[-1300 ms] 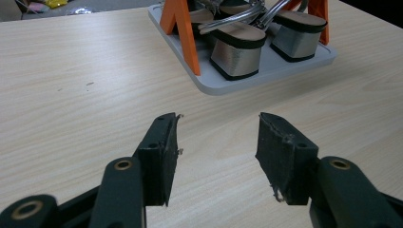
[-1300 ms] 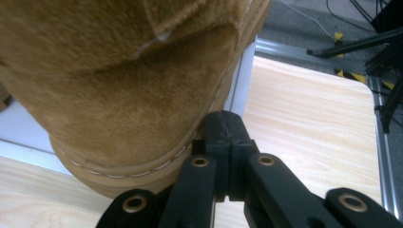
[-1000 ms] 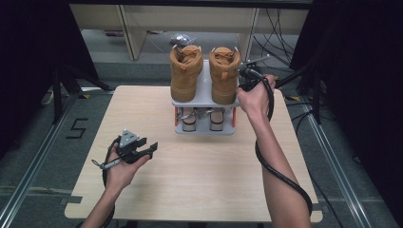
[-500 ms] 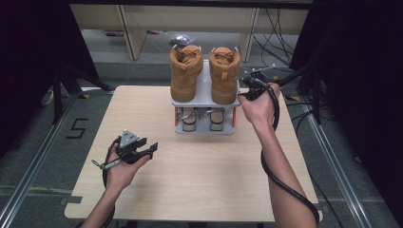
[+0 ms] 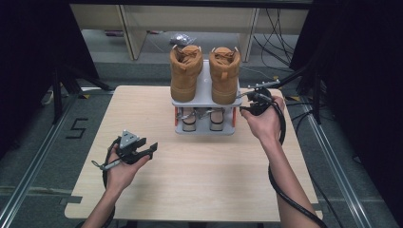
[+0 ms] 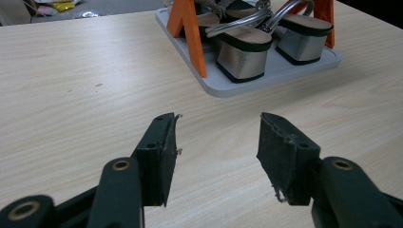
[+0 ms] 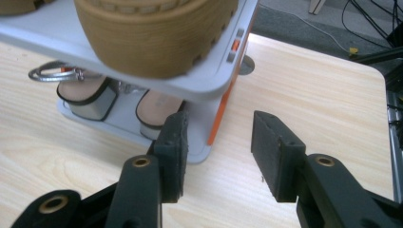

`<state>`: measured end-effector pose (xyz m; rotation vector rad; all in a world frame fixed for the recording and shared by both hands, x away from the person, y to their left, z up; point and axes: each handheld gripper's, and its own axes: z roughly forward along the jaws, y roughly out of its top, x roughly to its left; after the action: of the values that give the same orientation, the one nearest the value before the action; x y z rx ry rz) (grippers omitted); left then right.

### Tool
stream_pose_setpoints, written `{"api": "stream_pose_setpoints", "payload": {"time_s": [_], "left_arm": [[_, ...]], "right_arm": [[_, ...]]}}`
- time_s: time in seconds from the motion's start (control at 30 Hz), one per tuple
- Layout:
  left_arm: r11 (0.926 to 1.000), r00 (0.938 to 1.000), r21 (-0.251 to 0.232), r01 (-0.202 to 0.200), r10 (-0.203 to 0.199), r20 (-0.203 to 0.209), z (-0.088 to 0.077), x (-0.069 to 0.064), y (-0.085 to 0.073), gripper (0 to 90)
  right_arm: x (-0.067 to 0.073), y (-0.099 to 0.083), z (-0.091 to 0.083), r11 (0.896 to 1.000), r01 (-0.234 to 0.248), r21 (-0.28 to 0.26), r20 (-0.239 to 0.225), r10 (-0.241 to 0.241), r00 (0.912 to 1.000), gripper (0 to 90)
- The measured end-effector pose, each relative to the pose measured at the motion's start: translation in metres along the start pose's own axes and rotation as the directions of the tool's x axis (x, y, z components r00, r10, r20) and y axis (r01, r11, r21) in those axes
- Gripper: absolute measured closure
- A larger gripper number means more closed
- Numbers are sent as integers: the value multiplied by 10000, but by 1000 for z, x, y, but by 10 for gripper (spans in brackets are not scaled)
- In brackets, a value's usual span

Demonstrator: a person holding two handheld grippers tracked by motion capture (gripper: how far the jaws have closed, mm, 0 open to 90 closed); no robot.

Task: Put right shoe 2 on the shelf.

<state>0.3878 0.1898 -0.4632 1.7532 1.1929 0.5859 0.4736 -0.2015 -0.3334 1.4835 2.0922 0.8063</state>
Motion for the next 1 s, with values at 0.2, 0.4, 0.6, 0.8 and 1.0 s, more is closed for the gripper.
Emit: {"api": "stream_pose_setpoints", "payload": {"time_s": [0.2,0.4,0.6,0.8,1.0], "left_arm": [[10000,10000,35,2,-2,-72,0,1,-1,460],[10000,10000,-1,20,-20,-73,0,1,-1,455],[10000,9999,45,41,-40,-138,0,2,-3,452],[9999,9998,54,85,-85,-173,1,5,-6,451],[9998,9995,115,149,-145,-283,2,7,-10,451]], "right_arm": [[-2,-14,1,9999,101,5,-89,-101,9999,548],[-4,-27,1,10000,53,-46,-208,-54,9998,529],[-10,-47,3,9994,202,-264,-216,-207,9996,509],[-16,-76,3,9993,38,-361,-301,-49,9995,506],[-23,-112,6,9988,-258,-421,-426,241,9988,506]]}}
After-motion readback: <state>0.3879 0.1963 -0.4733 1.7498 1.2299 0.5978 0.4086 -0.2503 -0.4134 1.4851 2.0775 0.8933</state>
